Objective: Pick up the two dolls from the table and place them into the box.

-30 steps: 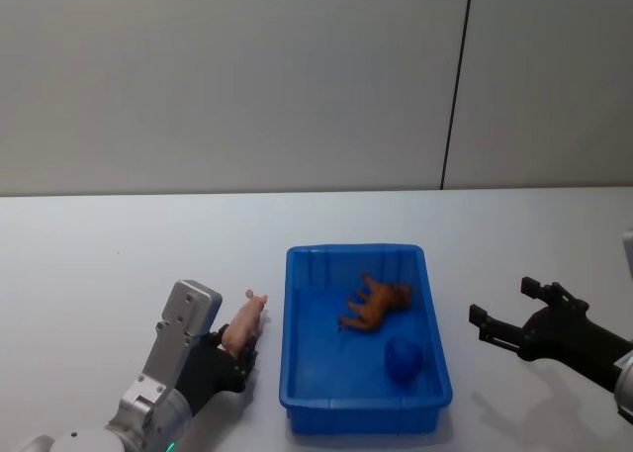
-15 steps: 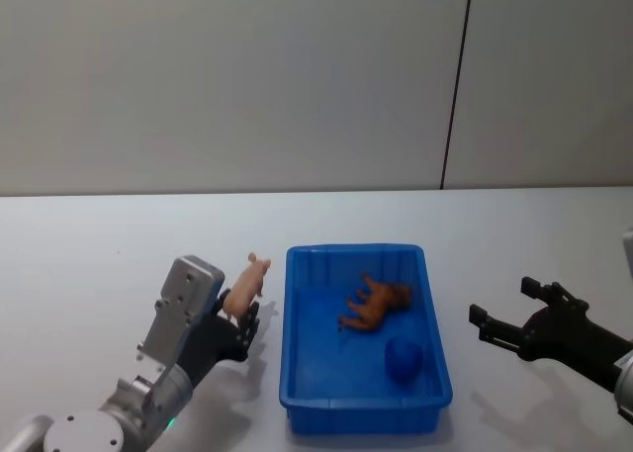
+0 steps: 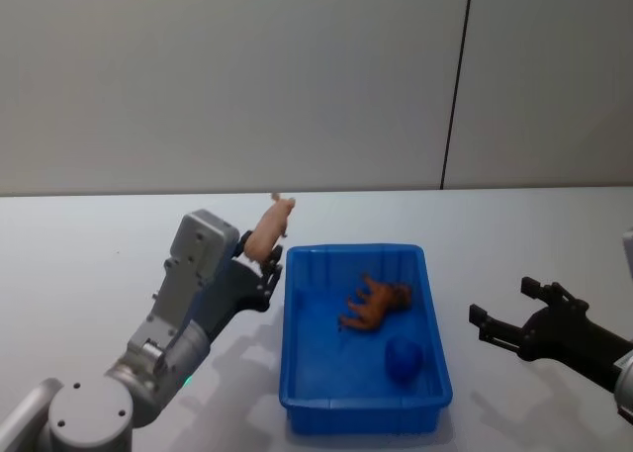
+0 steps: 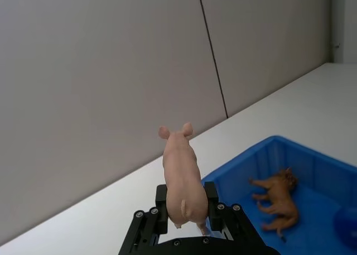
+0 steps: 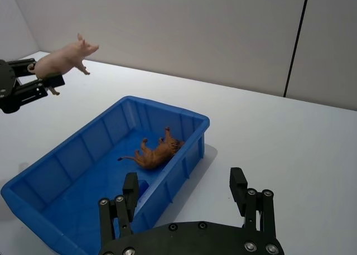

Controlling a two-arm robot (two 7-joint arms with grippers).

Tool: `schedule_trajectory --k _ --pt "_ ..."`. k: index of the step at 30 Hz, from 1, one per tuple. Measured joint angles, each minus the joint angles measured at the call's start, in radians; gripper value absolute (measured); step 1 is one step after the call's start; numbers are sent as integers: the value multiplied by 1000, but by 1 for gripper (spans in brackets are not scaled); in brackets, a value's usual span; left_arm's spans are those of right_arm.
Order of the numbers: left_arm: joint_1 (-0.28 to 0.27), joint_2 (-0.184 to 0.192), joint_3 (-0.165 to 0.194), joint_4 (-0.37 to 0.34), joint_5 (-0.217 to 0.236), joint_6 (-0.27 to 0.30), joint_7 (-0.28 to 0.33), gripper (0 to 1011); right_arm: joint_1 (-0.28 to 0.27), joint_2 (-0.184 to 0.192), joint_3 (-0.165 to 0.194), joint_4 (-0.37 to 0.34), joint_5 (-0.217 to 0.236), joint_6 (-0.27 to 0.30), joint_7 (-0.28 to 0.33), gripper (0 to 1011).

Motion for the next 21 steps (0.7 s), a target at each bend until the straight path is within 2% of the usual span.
schedule_trajectory --k 9,21 --pt "-18 -26 15 -20 6 -5 -61 399 0 0 0 0 0 0 0 1001" --pt "-20 -46 33 -29 4 2 -119 770 0 0 0 0 0 0 0 1001"
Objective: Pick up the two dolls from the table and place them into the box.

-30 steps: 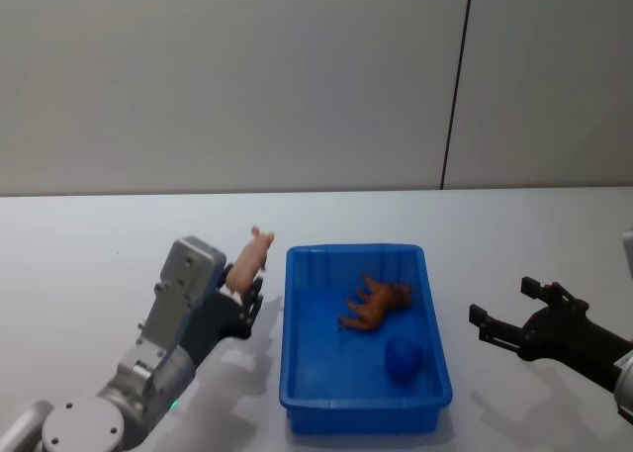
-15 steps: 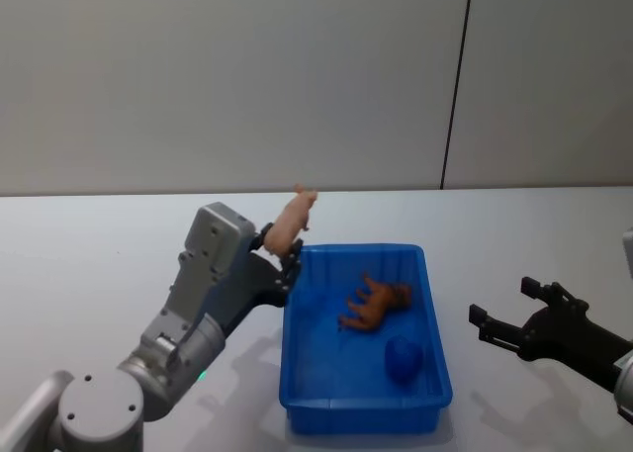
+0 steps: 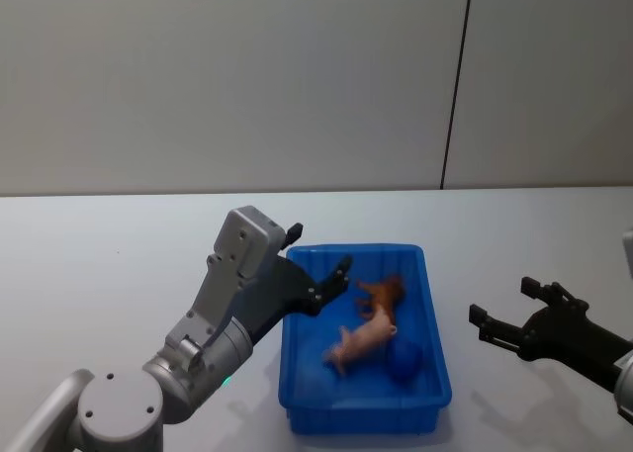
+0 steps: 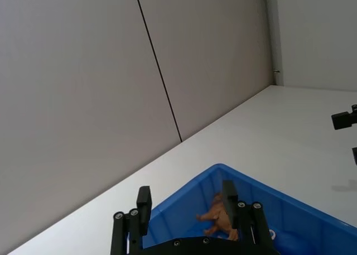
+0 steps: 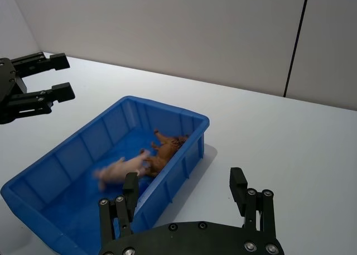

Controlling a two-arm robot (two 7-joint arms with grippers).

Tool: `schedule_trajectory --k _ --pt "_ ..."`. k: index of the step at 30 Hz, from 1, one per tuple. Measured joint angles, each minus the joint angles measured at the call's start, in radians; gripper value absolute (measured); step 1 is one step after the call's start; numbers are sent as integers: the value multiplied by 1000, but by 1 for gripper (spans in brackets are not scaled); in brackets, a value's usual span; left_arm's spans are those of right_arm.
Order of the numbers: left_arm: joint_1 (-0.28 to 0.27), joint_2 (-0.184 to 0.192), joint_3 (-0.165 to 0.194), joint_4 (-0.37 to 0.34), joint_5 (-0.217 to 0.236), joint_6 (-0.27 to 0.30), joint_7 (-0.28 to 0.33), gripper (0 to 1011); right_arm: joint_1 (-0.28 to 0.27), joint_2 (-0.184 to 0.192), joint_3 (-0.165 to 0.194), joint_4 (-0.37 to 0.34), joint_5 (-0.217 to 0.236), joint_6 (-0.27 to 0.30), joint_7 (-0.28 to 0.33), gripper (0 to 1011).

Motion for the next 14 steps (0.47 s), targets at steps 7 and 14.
schedule_trajectory --k 7,14 --pt "4 9 -8 -7 -11 -23 -17 968 0 0 0 0 0 0 0 1001" --pt "6 17 -16 -12 -20 -41 -27 1001 0 0 0 0 0 0 0 1001"
